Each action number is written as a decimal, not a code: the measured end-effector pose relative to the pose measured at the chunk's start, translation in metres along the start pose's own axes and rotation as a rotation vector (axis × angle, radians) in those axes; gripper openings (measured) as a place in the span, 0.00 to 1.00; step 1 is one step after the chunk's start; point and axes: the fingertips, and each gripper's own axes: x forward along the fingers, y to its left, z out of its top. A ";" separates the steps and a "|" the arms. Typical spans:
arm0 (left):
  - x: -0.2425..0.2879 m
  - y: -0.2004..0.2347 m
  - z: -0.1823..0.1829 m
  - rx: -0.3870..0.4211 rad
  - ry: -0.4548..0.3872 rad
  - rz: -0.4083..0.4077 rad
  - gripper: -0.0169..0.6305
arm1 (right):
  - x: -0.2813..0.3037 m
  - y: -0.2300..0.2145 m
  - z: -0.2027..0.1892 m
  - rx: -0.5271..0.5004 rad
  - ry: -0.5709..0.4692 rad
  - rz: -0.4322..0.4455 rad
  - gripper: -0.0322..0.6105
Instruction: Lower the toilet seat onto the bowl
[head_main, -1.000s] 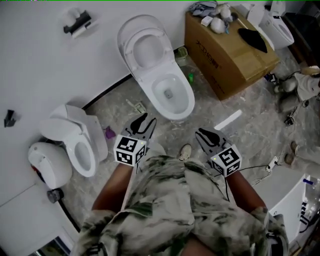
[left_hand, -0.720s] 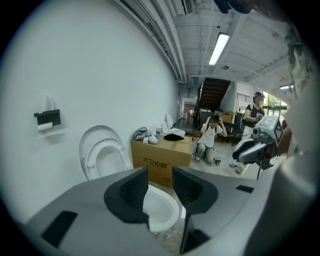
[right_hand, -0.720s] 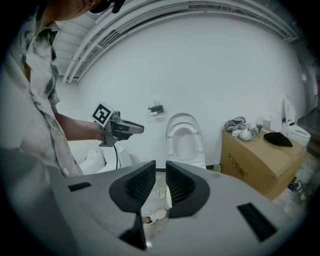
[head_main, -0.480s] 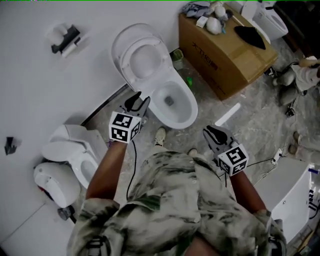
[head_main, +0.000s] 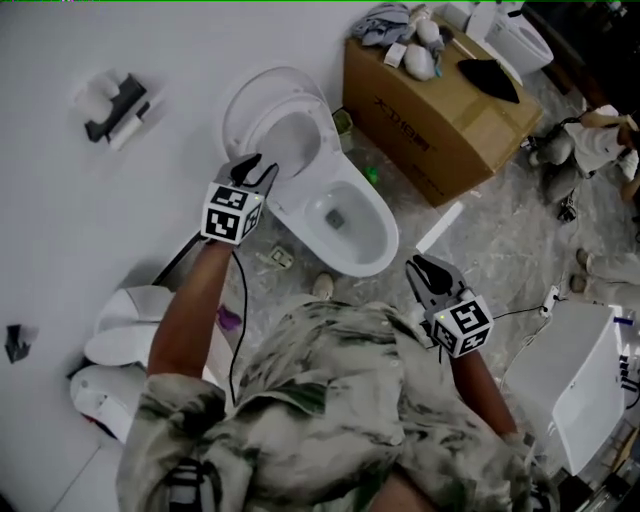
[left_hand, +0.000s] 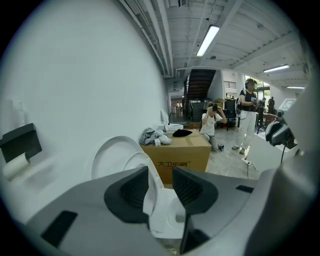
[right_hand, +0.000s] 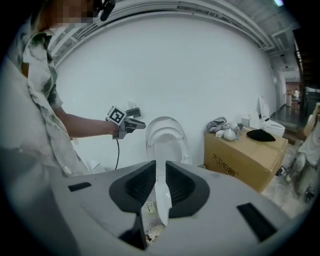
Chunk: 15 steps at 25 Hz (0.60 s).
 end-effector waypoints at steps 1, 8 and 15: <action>0.007 0.010 -0.001 0.006 0.007 -0.006 0.27 | 0.004 0.001 0.000 0.014 -0.002 -0.018 0.17; 0.058 0.072 -0.005 0.029 0.044 -0.023 0.27 | 0.020 0.009 -0.006 0.083 -0.002 -0.124 0.17; 0.105 0.109 -0.006 0.020 0.074 -0.031 0.27 | 0.024 0.007 -0.009 0.115 0.033 -0.198 0.17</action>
